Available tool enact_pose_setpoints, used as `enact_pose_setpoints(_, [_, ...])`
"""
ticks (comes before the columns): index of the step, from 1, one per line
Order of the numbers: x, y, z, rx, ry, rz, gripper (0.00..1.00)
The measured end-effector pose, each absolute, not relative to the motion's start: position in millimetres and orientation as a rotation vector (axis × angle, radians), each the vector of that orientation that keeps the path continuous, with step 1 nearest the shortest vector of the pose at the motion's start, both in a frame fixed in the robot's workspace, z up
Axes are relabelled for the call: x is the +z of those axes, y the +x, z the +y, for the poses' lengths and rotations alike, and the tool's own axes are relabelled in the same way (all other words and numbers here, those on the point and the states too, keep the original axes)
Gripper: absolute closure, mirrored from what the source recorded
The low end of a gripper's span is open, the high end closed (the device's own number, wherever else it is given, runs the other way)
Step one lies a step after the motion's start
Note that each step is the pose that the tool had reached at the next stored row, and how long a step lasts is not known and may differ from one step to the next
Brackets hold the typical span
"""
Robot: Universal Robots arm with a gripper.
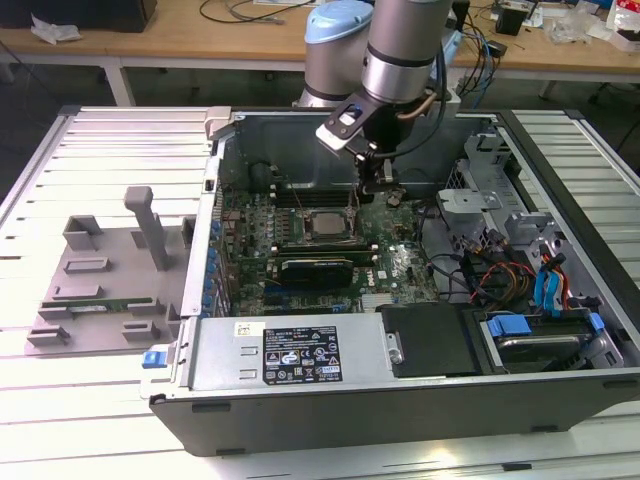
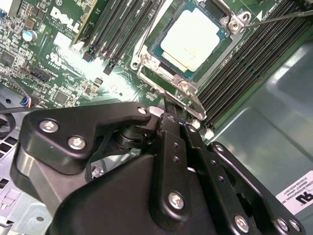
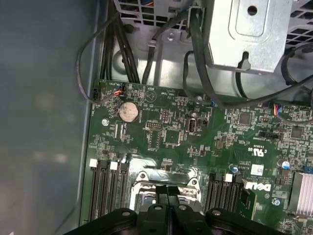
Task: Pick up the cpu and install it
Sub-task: 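Close the cpu cover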
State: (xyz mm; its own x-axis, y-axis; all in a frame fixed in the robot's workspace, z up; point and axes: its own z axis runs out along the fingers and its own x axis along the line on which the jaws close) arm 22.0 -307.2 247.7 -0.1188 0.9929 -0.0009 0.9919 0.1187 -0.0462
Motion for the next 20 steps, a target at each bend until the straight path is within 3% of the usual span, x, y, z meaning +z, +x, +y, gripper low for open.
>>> enact_pose_setpoints(20, [242, 1, -307, 0.055, -2.065, -2.327, 0.89])
